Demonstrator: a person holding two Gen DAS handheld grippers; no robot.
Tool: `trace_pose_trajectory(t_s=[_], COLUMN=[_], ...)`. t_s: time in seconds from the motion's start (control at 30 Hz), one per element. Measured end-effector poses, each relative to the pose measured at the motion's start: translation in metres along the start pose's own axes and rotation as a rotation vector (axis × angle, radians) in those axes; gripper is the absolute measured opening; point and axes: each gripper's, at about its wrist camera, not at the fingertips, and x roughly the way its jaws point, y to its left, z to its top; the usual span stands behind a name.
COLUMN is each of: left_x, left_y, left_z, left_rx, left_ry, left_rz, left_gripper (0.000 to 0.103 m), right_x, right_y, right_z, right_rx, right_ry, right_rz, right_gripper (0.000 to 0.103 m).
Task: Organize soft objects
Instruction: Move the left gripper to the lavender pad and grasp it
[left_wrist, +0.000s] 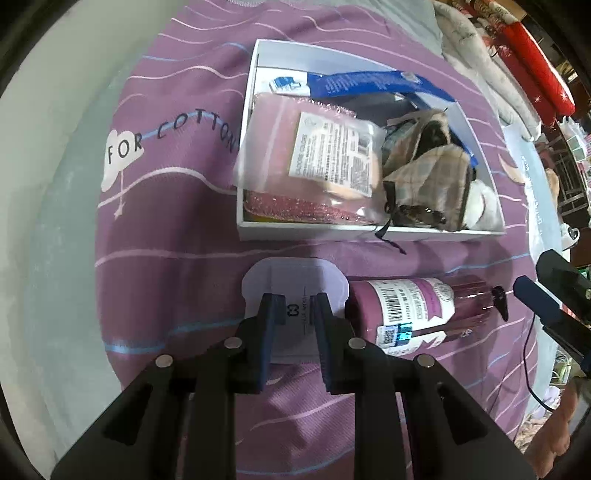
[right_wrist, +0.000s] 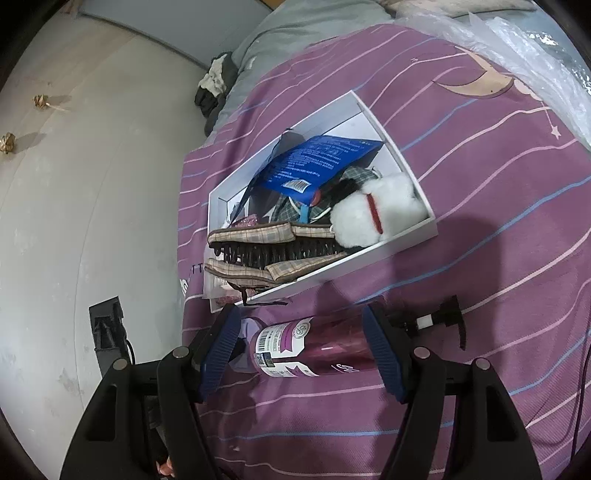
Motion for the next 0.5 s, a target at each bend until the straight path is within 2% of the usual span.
trace_pose_trajectory(t_s=[0.17, 0.33, 0.5], left_x=[0.014, 0.009, -0.008], left_y=[0.001, 0.013, 0.028], left_z=[0.002, 0.002, -0.002], left_rx=[-0.001, -0.042, -0.055], left_ry=[0.025, 0.016, -0.019], left_rz=[0.011, -0.009, -0.061], left_gripper=[0.023, 0.007, 0.003], right_x=[0.005, 0.008, 0.009], right_y=[0.004, 0.007, 0.009], right_z=[-0.002, -0.003, -0.004], right_rx=[-0.012, -0.019, -0.023], right_ry=[0.011, 0.016, 0.016], right_rz=[0.0, 0.005, 0.019], right_gripper=[0.069, 0.069, 0.069])
